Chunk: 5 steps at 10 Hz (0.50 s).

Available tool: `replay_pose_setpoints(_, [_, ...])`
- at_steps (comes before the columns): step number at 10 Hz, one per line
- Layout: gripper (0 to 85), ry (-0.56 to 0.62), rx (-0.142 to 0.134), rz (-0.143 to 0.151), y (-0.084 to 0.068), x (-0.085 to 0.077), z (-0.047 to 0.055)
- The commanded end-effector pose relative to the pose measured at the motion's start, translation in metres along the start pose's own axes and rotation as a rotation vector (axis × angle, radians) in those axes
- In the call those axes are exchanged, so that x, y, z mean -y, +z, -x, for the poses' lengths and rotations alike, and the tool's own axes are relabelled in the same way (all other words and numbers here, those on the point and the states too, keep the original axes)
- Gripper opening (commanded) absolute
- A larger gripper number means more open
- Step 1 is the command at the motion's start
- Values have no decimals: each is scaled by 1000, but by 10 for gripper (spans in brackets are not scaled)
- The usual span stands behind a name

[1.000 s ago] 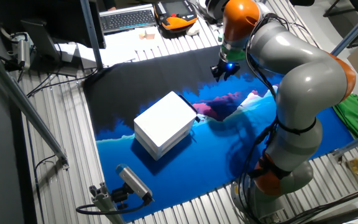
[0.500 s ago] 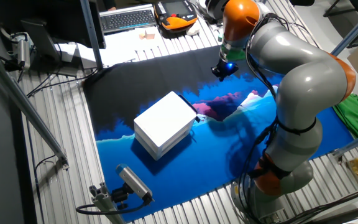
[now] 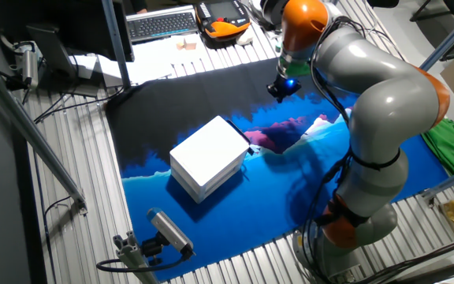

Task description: Grasp the handle and open the drawer

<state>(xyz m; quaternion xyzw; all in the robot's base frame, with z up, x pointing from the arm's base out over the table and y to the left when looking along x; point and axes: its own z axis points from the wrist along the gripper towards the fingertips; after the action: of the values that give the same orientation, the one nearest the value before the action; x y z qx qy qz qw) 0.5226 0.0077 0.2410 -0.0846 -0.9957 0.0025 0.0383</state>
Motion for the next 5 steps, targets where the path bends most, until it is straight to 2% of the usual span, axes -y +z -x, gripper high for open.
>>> replay_pose_setpoints(1, [0, 3, -3, 1, -1, -2, 2])
replay_pose_setpoints(2, [0, 1, -3, -3, -3, -5, 4])
replay_pose_setpoints(5, [0, -49, 27, -19, 2, -16, 5])
